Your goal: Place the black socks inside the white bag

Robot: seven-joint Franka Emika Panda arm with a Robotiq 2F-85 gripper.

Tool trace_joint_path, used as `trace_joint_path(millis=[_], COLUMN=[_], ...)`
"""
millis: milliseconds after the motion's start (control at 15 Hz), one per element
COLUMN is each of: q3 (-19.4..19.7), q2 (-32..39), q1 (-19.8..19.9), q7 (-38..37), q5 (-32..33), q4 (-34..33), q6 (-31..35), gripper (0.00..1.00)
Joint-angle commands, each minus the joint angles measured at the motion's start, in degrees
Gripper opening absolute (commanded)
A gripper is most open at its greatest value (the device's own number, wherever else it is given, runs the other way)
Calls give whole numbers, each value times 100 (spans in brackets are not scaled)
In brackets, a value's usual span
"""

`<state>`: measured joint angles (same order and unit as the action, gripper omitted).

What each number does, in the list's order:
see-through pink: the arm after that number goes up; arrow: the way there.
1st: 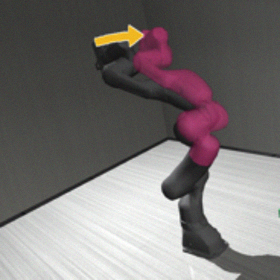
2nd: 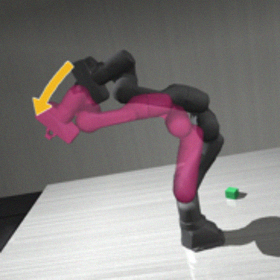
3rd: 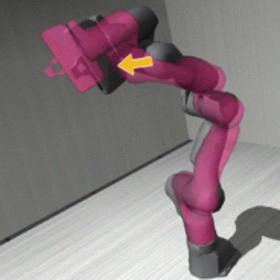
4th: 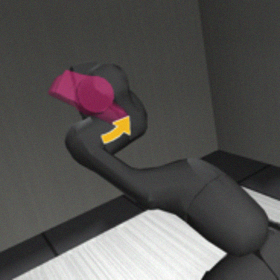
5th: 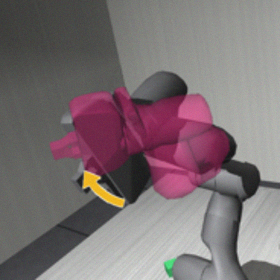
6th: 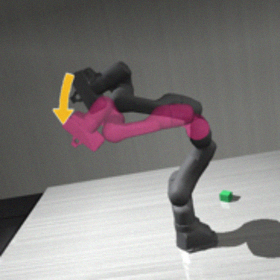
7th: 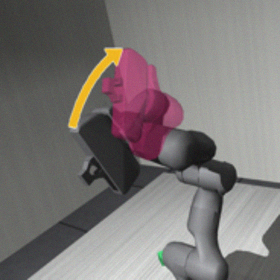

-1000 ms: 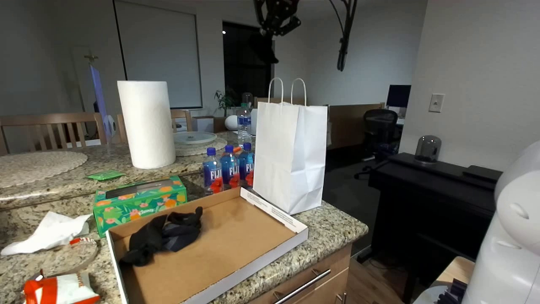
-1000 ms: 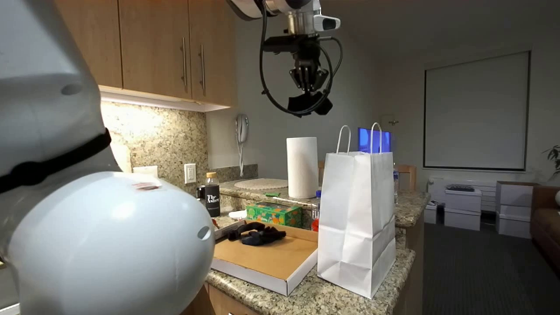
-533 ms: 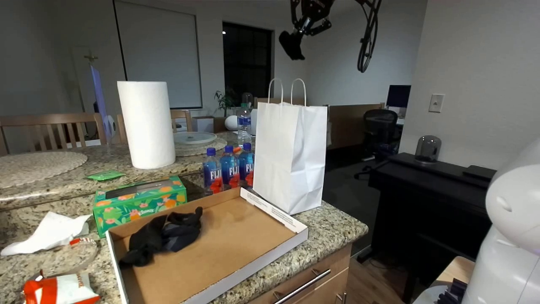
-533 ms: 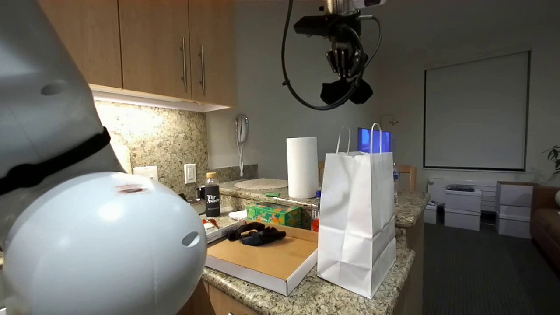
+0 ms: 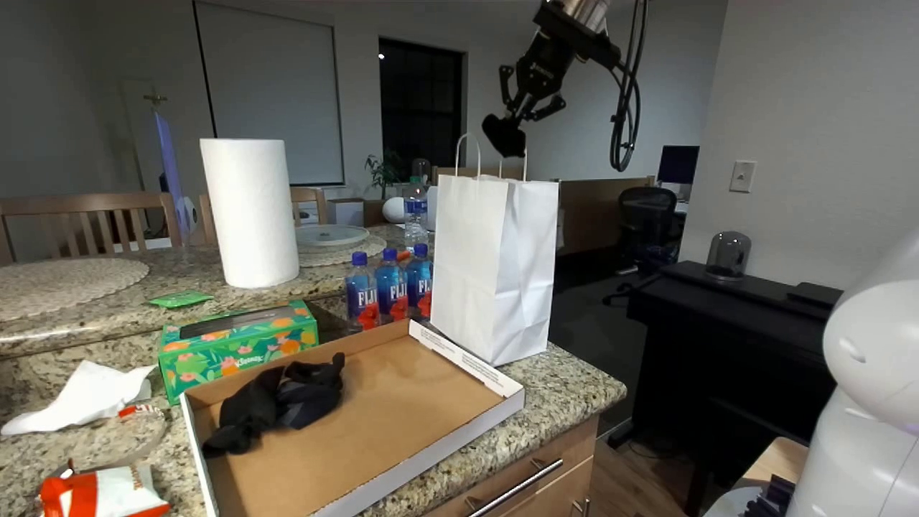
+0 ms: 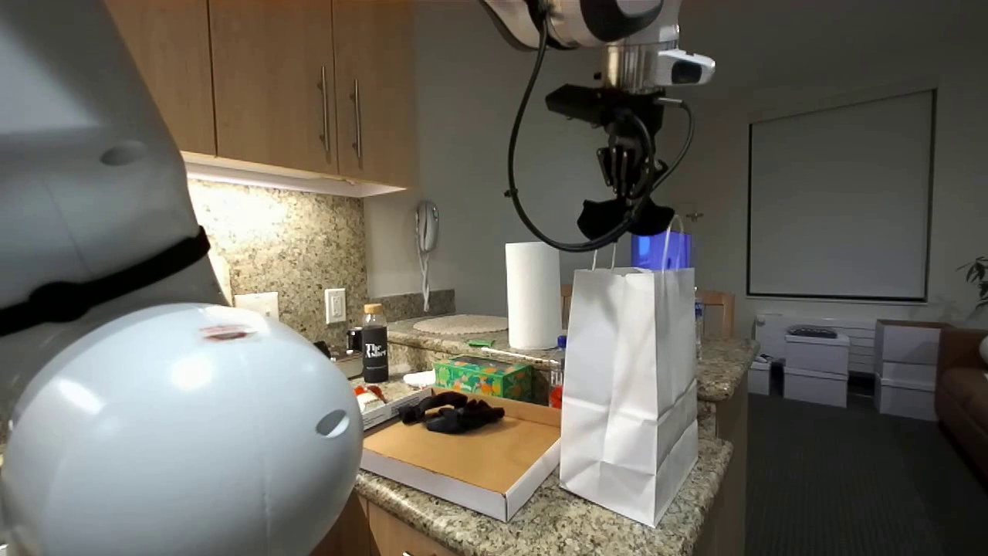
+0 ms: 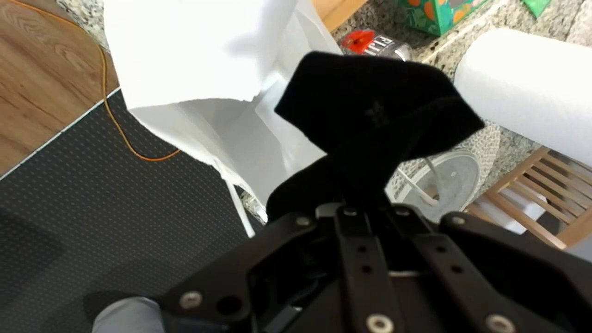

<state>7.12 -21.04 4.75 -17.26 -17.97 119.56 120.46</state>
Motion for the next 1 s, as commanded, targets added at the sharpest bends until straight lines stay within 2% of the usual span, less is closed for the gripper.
trace_joint_path(millis=[0, 467, 600, 667, 933], q3=[-68, -97, -96, -95, -100], q2=[281, 561, 589, 592, 601], q1=[47, 45, 46, 46, 44], q7=[-60, -80, -83, -84, -93], q5=[-119, -101, -106, -111, -114], q4=[-25, -35, -33, -26, -14], q6=[59, 31, 28, 37, 49], gripper=[4, 4, 16, 33, 55])
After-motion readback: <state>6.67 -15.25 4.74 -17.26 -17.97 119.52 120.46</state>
